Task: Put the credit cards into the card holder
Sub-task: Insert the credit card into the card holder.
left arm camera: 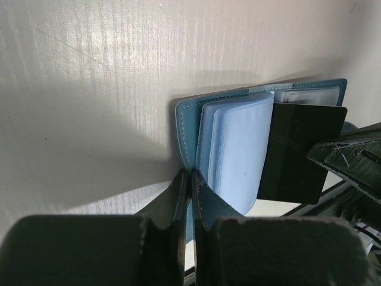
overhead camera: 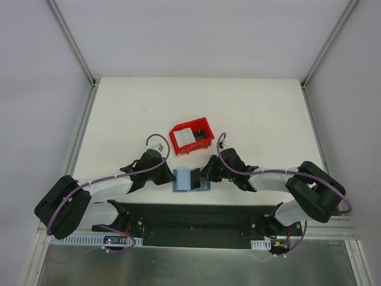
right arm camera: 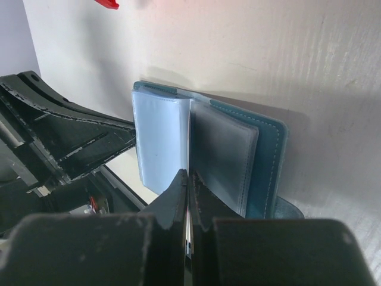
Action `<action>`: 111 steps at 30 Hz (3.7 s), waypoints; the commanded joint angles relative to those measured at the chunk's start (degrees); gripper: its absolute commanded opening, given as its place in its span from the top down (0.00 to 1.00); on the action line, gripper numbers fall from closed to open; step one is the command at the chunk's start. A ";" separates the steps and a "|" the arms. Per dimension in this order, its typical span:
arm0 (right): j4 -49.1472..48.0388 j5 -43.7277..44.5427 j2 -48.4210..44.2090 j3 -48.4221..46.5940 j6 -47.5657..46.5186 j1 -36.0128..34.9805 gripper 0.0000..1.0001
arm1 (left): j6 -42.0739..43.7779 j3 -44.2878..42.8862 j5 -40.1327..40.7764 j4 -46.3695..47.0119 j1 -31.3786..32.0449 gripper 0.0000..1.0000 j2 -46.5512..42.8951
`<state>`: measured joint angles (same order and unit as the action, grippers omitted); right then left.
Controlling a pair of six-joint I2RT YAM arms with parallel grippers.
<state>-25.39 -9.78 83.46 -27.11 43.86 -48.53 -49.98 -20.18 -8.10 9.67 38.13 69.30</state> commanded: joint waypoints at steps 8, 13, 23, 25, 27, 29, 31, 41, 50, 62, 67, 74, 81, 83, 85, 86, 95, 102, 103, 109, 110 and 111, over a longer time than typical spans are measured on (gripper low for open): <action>-11.52 -3.66 3.20 1.98 3.69 0.81 0.99 | 0.23 1.11 2.21 -1.94 -0.42 1.00 -0.57; -13.90 -4.02 3.46 2.86 4.13 0.90 1.00 | 0.49 1.02 2.12 -2.03 -0.42 1.00 -0.22; -15.74 -5.86 7.24 2.50 4.66 1.34 1.00 | 0.85 0.59 2.12 -1.94 -0.42 1.00 -0.04; -15.92 -5.60 7.24 2.68 4.13 1.34 0.99 | 1.11 0.59 2.21 -1.94 -0.42 1.00 -0.04; -15.83 -5.42 7.33 2.77 3.26 1.51 1.00 | 1.37 0.50 2.21 -1.94 -0.42 1.00 0.05; -15.83 -5.51 8.03 2.68 2.55 1.95 1.00 | 2.07 0.50 2.03 -1.94 -0.42 1.00 0.14; -15.83 -5.43 9.17 2.68 2.11 2.48 1.00 | 2.86 0.50 1.95 -2.02 -0.42 1.00 0.05; -11.36 -3.75 10.49 1.01 -1.49 2.74 1.00 | 4.98 0.67 1.51 -2.55 -0.42 1.00 -0.22; -5.47 -4.63 11.72 -3.21 1.58 -0.77 1.00 | 3.40 -0.65 1.59 -2.64 -0.42 1.00 1.45; 12.26 3.70 6.55 -9.00 -4.47 -2.18 0.65 | 3.04 -0.29 1.68 -2.55 -0.42 1.00 0.93; 15.46 4.43 5.22 -9.98 -6.68 -2.36 0.57 | 3.39 -0.38 1.68 -2.55 -0.51 1.00 1.10; 14.32 0.30 9.61 -13.14 -7.12 -3.94 0.60 | 3.39 -0.38 1.51 -2.46 -0.42 1.00 1.10; 12.38 -1.91 10.41 -16.04 -8.00 -4.99 0.64 | 3.22 -0.38 1.42 -2.20 -0.42 1.00 1.19; 12.03 -2.61 10.49 -16.74 -8.43 -5.17 0.67 | 3.31 -0.47 1.42 -2.03 -0.42 1.00 1.36; 11.76 -3.75 10.93 -17.53 -8.79 -5.25 0.70 | 3.31 -0.47 1.33 -2.03 -0.42 1.00 1.37; 11.59 -4.10 11.11 -18.06 -8.79 -5.34 0.72 | 3.31 -0.47 1.24 -2.11 -0.42 1.00 1.45; 11.15 -5.26 11.56 -18.68 -9.14 -5.43 0.76 | 3.13 -0.65 1.33 -2.03 -0.51 1.00 1.28; 27.64 5.81 6.19 -20.43 -17.66 -4.47 0.67 | 2.95 -0.82 1.33 -2.03 -0.42 1.00 -0.30; 29.93 6.87 6.27 -20.61 -18.45 -4.20 0.67 | 2.95 -0.91 1.24 -2.03 -0.42 1.00 -0.56; 33.56 7.76 1.45 -20.08 -21.70 -2.18 0.65 | 3.04 -1.96 0.80 -2.99 -0.42 1.00 -2.50; 33.56 7.41 0.40 -20.95 -22.40 -1.92 0.64 | 2.87 -2.05 0.80 -2.99 -0.42 1.00 -2.85; 33.65 7.23 -0.66 -22.01 -23.63 -1.57 0.62 | 2.87 -2.31 0.98 -3.08 -0.42 1.00 -3.11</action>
<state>4.97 -3.88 88.62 -46.06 25.06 -51.31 -47.16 -20.43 -7.03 9.02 38.13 68.25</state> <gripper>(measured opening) 0.356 0.007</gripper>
